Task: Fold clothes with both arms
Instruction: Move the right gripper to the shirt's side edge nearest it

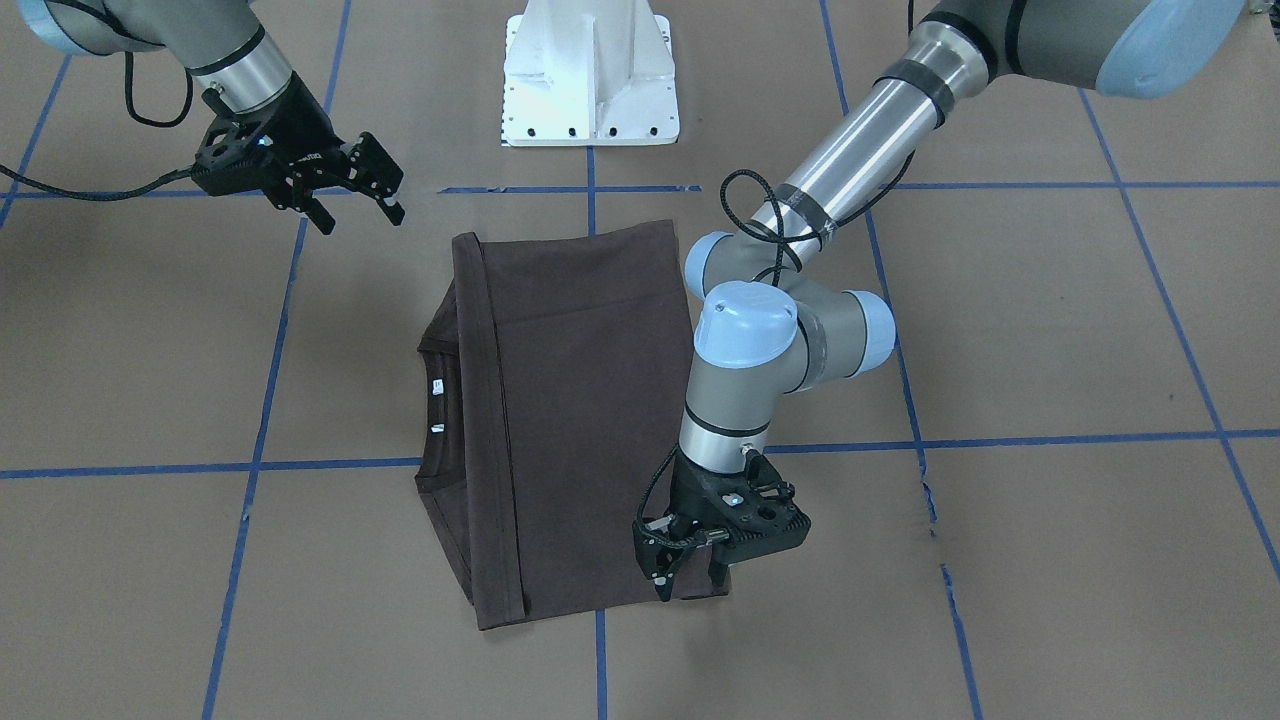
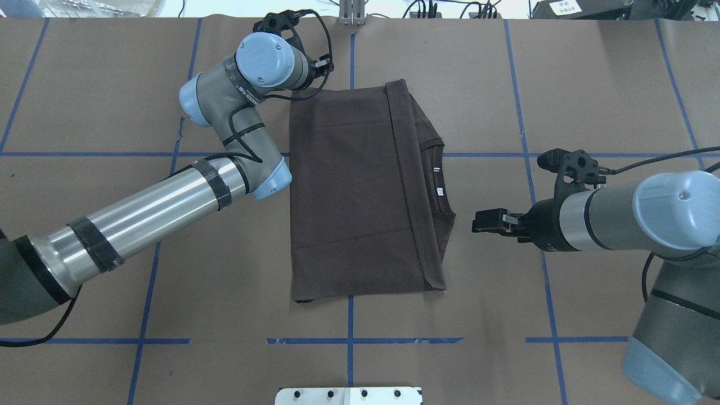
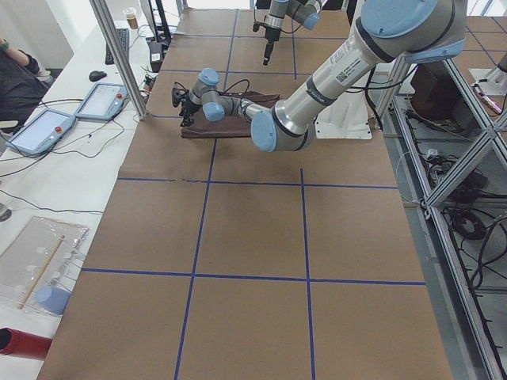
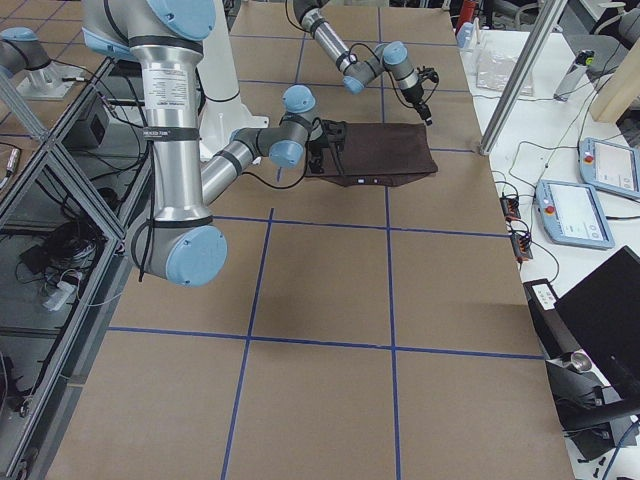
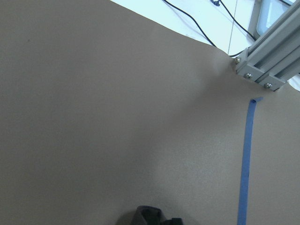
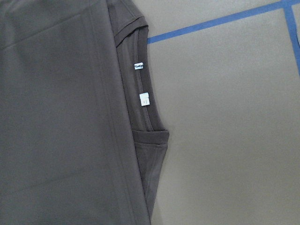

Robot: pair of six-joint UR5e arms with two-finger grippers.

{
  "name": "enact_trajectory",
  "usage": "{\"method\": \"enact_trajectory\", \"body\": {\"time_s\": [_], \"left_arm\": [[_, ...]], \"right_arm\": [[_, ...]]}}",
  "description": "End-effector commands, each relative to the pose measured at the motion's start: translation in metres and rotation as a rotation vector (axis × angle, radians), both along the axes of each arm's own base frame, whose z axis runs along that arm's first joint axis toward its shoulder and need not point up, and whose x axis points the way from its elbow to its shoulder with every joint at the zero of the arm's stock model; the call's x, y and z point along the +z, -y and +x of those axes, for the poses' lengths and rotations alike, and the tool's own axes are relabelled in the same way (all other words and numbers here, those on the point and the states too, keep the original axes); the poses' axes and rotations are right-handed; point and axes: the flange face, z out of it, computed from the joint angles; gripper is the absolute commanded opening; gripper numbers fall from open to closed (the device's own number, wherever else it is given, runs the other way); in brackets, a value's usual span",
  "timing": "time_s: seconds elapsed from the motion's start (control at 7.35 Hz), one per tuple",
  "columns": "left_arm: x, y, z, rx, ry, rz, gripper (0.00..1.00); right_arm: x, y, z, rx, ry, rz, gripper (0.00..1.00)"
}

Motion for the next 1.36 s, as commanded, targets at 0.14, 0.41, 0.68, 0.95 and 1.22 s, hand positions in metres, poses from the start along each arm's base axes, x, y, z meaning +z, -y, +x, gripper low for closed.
{"method": "enact_trajectory", "body": {"time_s": [0.14, 0.41, 0.68, 0.95, 1.22], "left_arm": [[-0.029, -0.015, -0.035, 0.091, 0.049, -0.071, 1.0], [-0.026, -0.065, -0.081, 0.135, 0.061, -0.09, 1.0], [-0.039, -0.119, -0.128, 0.149, 0.057, -0.08, 1.0], [-0.046, -0.133, -0.134, 0.163, 0.066, -0.099, 1.0], [-0.042, -0.137, -0.128, 0.174, 0.07, -0.102, 1.0]], "right_arm": [[0.005, 0.022, -0.034, -0.036, -0.084, 0.013, 1.0], [-0.04, 0.037, -0.067, -0.141, -0.25, 0.053, 1.0], [-0.063, 0.048, -0.12, -0.207, -0.351, 0.021, 1.0], [-0.05, 0.017, -0.154, -0.288, -0.406, 0.003, 1.0], [-0.035, 0.001, -0.181, -0.331, -0.44, -0.006, 1.0]]}}
